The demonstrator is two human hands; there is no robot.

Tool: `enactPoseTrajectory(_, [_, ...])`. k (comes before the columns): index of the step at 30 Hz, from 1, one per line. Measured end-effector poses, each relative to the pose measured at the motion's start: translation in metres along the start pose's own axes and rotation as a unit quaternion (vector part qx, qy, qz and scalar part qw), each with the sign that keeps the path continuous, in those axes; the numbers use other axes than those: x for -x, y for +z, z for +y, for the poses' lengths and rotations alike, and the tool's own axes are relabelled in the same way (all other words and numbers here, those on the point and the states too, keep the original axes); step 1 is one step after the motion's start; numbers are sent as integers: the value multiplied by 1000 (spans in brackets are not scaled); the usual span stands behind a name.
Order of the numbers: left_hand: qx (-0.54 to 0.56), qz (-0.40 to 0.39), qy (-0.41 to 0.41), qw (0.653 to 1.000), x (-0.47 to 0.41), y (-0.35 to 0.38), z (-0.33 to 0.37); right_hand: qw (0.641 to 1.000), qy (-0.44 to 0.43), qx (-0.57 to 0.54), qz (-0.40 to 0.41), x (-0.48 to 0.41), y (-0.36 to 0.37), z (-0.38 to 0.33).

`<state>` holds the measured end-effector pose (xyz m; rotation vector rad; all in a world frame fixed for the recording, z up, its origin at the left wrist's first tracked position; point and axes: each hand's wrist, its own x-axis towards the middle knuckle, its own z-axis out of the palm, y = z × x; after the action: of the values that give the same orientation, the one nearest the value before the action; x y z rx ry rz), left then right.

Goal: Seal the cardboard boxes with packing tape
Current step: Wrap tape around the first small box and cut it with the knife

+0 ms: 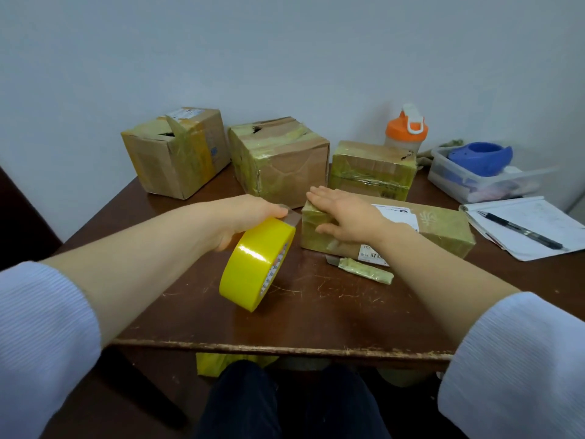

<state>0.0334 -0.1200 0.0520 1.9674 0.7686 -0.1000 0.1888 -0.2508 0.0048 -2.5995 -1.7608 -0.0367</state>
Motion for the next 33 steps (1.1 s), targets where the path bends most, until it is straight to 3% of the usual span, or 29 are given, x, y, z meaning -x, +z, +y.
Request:
enactPoseTrajectory(2, [5, 0, -7, 1000, -1, -2, -6, 1000, 1, -17, -12, -1, -1, 0])
enactPoseTrajectory(5, [27, 17, 2, 999, -9, -2, -16, 994, 53, -67, 68, -1, 5, -9])
enactPoseTrajectory(8, [50, 36, 16, 998, -13, -2, -18, 990, 71, 23, 119, -6, 12, -19])
enactPoseTrajectory(12, [77, 36, 37, 996, -18, 0, -17, 996, 45, 21, 71, -9, 8, -15])
enactPoseTrajectory(14, [95, 34, 51, 994, -15, 1, -17, 993, 43, -98, 53, -1, -1, -11])
enactPoseTrajectory(16, [115, 26, 67, 991, -12, 3, -20, 948, 69, -275, 147, 8, -5, -16])
enactPoseTrajectory(18, [131, 34, 81, 988, -9, 6, -22, 869, 106, -403, 265, 13, -6, -34])
enactPoseTrajectory(21, [152, 42, 94, 983, -8, 10, -24, 792, 122, -542, 253, 14, -4, -63])
enactPoseTrajectory(23, [173, 37, 98, 979, -4, 11, -26, 774, 126, -575, 233, 13, -2, -72])
enactPoseTrajectory(27, [215, 29, 109, 970, 2, 9, -36, 737, 106, -612, 268, 13, -7, -76])
enactPoseTrajectory(33, [294, -21, 74, 953, 6, 3, -49, 748, 68, -600, 275, 14, -11, -87])
